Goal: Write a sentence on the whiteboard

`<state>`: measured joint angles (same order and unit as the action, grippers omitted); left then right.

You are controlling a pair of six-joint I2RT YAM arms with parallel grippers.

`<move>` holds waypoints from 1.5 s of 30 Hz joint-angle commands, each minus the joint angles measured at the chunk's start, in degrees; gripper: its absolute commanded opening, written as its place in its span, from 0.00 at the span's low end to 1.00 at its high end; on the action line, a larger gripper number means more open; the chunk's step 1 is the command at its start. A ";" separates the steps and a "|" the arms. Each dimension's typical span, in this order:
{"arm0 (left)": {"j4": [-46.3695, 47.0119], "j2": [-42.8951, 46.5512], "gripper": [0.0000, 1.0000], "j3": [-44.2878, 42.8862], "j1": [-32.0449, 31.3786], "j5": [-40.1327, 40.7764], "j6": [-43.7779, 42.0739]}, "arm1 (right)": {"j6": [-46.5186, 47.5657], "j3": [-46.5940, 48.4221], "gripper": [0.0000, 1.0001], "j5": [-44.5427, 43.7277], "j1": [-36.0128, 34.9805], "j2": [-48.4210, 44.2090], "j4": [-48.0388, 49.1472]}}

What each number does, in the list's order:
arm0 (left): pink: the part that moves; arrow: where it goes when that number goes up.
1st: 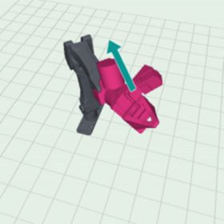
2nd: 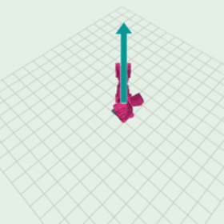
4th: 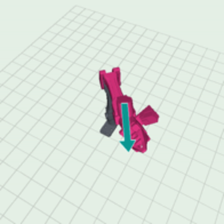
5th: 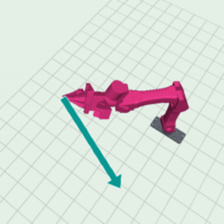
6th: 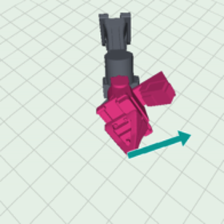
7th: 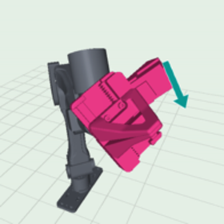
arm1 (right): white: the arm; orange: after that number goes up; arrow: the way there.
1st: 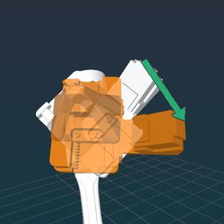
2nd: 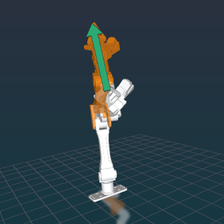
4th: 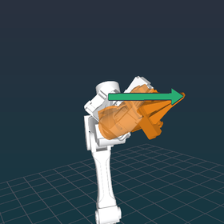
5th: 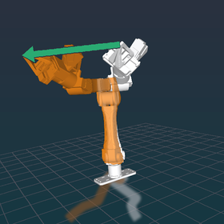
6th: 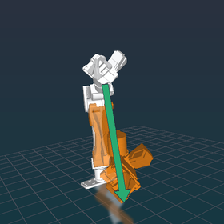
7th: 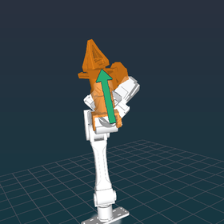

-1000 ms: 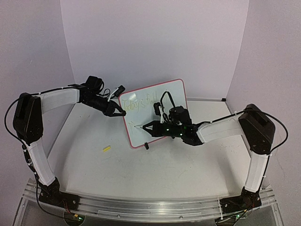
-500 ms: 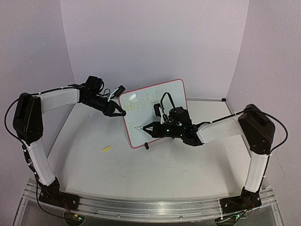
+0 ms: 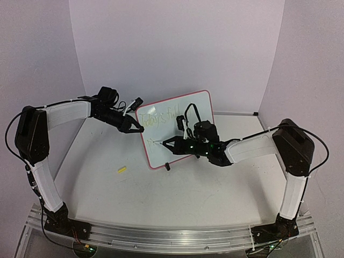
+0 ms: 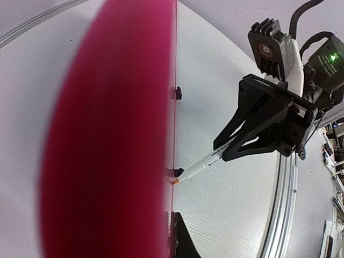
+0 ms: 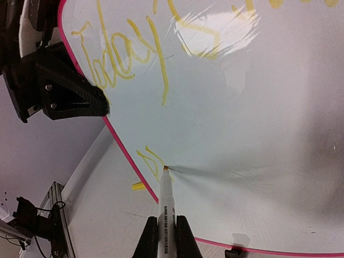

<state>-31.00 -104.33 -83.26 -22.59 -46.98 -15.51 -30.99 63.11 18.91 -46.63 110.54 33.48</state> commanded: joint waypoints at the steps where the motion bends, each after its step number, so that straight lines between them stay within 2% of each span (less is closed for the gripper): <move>1: -3.73 -0.52 0.00 -0.35 -1.84 3.03 -3.10 | -0.72 1.90 0.00 -2.21 0.36 0.11 3.23; 29: -3.80 -0.34 0.00 -0.32 -1.92 3.30 -3.22 | -2.75 -2.81 0.00 -11.28 0.56 -2.20 2.82; 39: -3.80 -0.17 0.00 -0.21 -1.94 3.36 -3.25 | -2.36 -2.14 0.00 -9.50 0.58 -1.85 2.64; 45: -3.82 -0.18 0.00 -0.20 -2.02 3.39 -3.25 | 0.12 -1.82 0.00 -4.34 0.54 -3.86 2.64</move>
<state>-31.00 -104.33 -83.26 -22.60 -46.83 -15.42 -32.88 60.73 14.65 -46.99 109.46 36.25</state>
